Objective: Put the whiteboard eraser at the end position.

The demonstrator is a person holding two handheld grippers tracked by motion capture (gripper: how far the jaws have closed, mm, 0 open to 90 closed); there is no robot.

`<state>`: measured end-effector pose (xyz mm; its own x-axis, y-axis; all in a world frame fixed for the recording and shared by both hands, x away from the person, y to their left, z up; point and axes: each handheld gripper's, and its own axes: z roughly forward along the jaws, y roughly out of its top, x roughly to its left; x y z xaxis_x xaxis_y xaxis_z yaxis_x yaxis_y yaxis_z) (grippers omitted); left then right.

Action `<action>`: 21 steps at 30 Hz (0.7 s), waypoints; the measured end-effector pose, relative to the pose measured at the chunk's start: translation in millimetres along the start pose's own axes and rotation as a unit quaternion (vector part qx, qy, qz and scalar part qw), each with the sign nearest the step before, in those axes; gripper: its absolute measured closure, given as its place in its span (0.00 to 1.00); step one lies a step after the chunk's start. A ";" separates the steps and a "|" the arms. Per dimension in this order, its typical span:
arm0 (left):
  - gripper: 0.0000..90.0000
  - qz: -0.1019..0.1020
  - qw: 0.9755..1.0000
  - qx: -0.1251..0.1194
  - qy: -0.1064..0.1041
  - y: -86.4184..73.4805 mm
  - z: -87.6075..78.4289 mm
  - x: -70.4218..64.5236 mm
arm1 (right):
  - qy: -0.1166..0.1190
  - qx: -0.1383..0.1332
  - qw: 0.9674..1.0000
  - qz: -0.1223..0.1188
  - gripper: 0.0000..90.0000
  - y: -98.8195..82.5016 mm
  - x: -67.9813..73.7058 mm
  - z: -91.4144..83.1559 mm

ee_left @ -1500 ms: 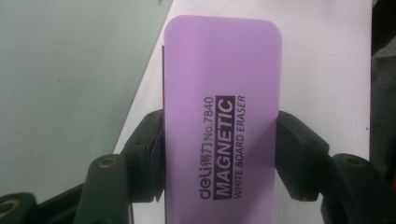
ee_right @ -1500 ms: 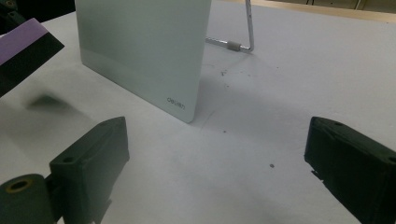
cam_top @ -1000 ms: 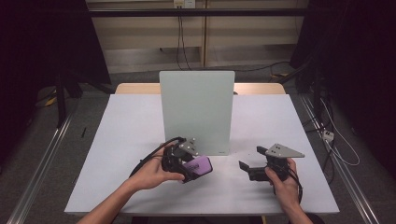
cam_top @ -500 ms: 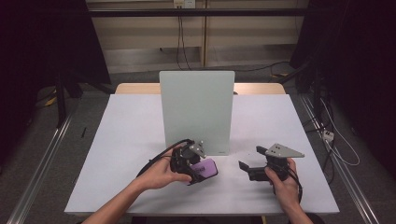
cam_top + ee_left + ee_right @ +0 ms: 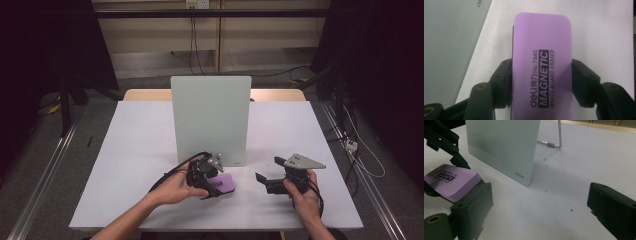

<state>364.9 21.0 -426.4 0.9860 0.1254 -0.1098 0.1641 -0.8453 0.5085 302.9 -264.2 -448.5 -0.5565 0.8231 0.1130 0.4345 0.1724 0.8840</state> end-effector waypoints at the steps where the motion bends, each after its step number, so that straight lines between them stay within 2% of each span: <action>1: 0.45 -0.005 1.000 -0.003 -0.003 -0.3 0.2 -0.1 | 0.000 0.000 1.000 0.000 0.07 0.0 0.0 0.0; 4: 0.45 -0.007 1.000 0.001 -0.001 -0.5 0.7 1.0 | 0.000 0.000 1.000 0.000 0.07 -0.1 0.1 -0.2; 5: 0.45 -0.004 1.000 0.012 0.000 0.6 0.9 0.6 | 0.000 0.000 1.000 0.000 0.07 0.0 0.1 -0.3; 6: 0.45 -0.004 1.000 0.012 0.000 0.6 0.9 0.6 | 0.001 0.000 1.000 0.000 0.07 -0.1 0.1 -0.3; 7: 0.45 0.000 1.000 0.001 0.005 -0.1 4.0 -1.1 | 0.001 0.000 1.000 0.000 0.07 -0.1 0.1 -0.3; 11: 0.45 -0.001 1.000 0.002 0.008 -0.3 5.9 -0.7 | 0.001 0.000 1.000 -0.001 0.07 -0.2 -0.2 -0.7; 14: 0.45 -0.004 1.000 -0.001 0.007 -1.8 5.9 0.8 | 0.001 0.000 1.000 -0.002 0.07 -0.1 0.0 -0.7; 16: 0.45 -0.014 1.000 -0.005 0.004 -3.0 6.3 0.4 | 0.001 0.000 1.000 -0.001 0.07 0.0 0.5 -0.6; 17: 0.45 -0.013 1.000 -0.007 0.005 -3.3 6.4 0.5 | 0.001 0.000 1.000 -0.001 0.07 0.0 0.6 -0.6; 18: 0.45 -0.013 1.000 0.001 0.005 -2.9 5.1 0.6 | 0.002 0.000 1.000 -0.001 0.07 0.0 0.7 -0.5; 19: 0.45 -0.013 1.000 -0.010 0.008 -3.9 6.5 0.2 | 0.002 0.000 1.000 -0.001 0.07 0.0 0.8 -0.6; 20: 0.45 -0.002 1.000 -0.012 0.009 -4.5 5.9 0.3 | 0.002 0.000 1.000 -0.001 0.07 0.0 0.8 -0.6; 21: 0.45 -0.002 1.000 -0.014 0.009 -4.5 5.7 -0.5 | 0.002 0.000 1.000 -0.001 0.07 0.0 0.6 -0.5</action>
<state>363.5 21.7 -433.6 0.9855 0.1394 -0.0966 0.1695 -0.8298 0.5316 302.2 -263.9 -448.2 -0.5601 0.8208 0.1125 0.4325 0.1739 0.8847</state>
